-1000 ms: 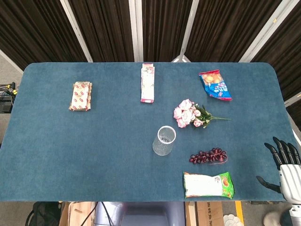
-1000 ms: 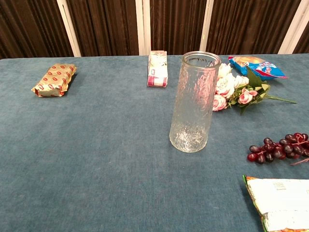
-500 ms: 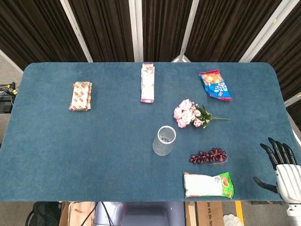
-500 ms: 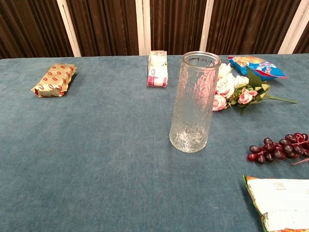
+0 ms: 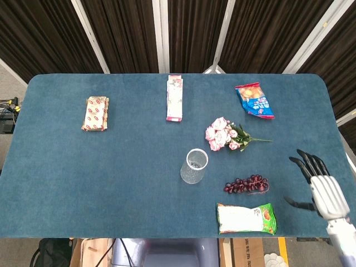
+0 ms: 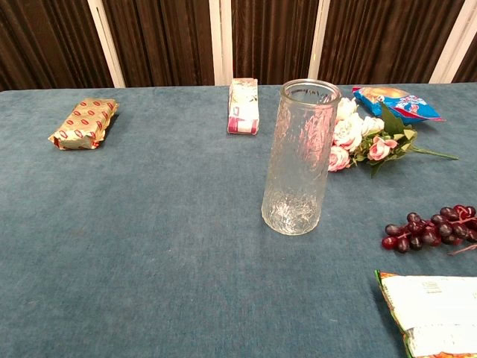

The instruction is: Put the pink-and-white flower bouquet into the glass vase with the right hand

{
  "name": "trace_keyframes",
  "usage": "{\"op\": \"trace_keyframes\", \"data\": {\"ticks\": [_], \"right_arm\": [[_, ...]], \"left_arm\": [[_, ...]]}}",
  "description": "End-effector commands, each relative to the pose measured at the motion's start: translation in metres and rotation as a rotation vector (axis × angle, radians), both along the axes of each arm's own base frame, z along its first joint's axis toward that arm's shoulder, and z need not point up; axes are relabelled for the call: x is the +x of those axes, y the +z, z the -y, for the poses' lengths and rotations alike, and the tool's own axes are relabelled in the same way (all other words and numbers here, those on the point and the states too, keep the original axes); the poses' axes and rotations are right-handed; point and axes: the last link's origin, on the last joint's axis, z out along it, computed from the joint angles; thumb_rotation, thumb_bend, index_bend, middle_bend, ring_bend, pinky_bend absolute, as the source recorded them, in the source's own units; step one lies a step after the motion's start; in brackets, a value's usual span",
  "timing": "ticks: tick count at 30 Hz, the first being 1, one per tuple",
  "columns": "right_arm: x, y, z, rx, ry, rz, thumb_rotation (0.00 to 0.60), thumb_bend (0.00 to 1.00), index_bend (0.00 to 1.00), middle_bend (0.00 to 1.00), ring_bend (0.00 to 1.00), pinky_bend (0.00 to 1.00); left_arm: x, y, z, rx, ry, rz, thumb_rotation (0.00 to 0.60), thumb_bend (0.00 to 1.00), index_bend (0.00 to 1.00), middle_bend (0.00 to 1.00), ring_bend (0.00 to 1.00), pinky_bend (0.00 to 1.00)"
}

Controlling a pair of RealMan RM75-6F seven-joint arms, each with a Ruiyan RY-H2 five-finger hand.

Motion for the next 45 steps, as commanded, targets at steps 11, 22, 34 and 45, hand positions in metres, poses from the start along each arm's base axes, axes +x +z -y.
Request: {"op": "trace_keyframes", "data": {"ticks": [11, 22, 34, 45], "right_arm": [[0.013, -0.034, 0.108, 0.113, -0.055, -0.014, 0.600, 0.13, 0.15, 0.03, 0.00, 0.00], [0.023, -0.080, 0.146, 0.132, -0.058, -0.082, 0.600, 0.13, 0.15, 0.03, 0.00, 0.00], [0.029, -0.111, 0.179, 0.159, -0.093, -0.135, 0.600, 0.13, 0.14, 0.02, 0.00, 0.00], [0.042, -0.132, 0.200, 0.195, -0.101, -0.162, 0.600, 0.13, 0.14, 0.02, 0.00, 0.00]], "left_arm": [[0.000, -0.001, -0.002, 0.036, 0.007, -0.021, 0.600, 0.19, 0.13, 0.00, 0.00, 0.03], [-0.003, 0.002, -0.001, 0.069, 0.029, -0.041, 0.600, 0.19, 0.13, 0.00, 0.00, 0.02], [-0.004, 0.001, -0.003, 0.070, 0.062, -0.065, 0.600, 0.19, 0.13, 0.00, 0.00, 0.02], [-0.004, -0.004, -0.009, 0.071, 0.087, -0.085, 0.600, 0.19, 0.13, 0.00, 0.00, 0.02]]}}
